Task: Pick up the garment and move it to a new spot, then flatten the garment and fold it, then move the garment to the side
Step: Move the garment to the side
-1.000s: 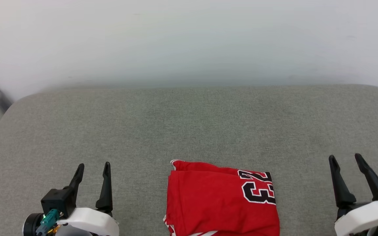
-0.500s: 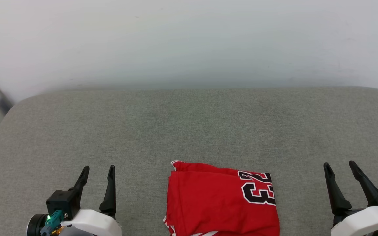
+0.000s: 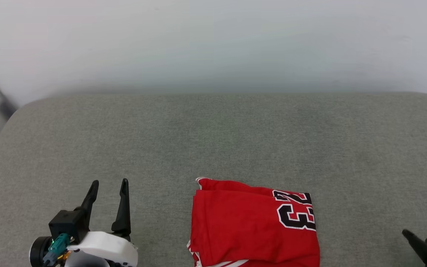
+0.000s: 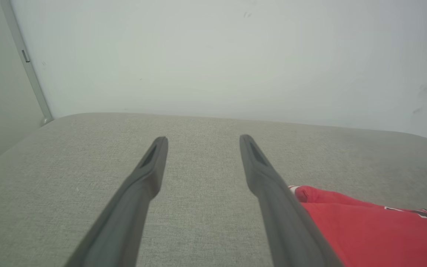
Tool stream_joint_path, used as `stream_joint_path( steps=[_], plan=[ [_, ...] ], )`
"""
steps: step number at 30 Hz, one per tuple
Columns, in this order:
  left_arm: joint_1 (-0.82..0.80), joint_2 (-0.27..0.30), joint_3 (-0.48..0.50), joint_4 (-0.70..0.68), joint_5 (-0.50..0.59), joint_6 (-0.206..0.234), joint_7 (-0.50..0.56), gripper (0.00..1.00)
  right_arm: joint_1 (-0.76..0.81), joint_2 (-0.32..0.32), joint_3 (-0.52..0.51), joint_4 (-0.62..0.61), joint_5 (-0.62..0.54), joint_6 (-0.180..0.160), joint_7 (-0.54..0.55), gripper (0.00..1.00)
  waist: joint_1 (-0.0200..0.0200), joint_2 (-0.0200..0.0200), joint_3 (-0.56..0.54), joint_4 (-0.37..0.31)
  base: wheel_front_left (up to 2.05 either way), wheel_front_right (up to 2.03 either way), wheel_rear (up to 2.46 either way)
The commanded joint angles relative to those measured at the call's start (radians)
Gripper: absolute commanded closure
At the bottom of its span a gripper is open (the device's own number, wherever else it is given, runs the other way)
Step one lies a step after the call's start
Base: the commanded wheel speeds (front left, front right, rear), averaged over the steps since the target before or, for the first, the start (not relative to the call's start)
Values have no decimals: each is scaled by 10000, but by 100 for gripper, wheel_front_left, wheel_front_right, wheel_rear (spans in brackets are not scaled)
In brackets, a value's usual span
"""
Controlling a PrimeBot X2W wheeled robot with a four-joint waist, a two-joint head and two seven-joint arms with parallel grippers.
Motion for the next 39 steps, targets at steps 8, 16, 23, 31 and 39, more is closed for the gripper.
stream_joint_path(
  steps=[8,16,23,31,39],
  plan=[
    [-495,-196,59,-110,152,-107,-109,0,-1129,1254,-1330,932,1503,-3,3963,0,0,0,527,556,0,0,0],
    [-1098,-421,88,-43,368,-345,-151,0,-2281,1918,-1335,1899,2890,-3,5069,0,0,0,1338,983,0,0,0],
    [-1321,-633,178,162,572,-483,-168,0,-2820,1973,-474,3125,4218,-6,4786,0,0,0,1560,1139,0,0,0],
    [-1059,-731,441,407,862,-519,-171,0,-3035,1743,1064,3132,4523,-4,4129,100,0,0,1048,830,0,0,0],
    [-722,-709,509,376,855,-478,-159,0,-2732,365,2706,2118,2339,-3,2737,100,0,0,565,105,0,0,0]
  ],
)
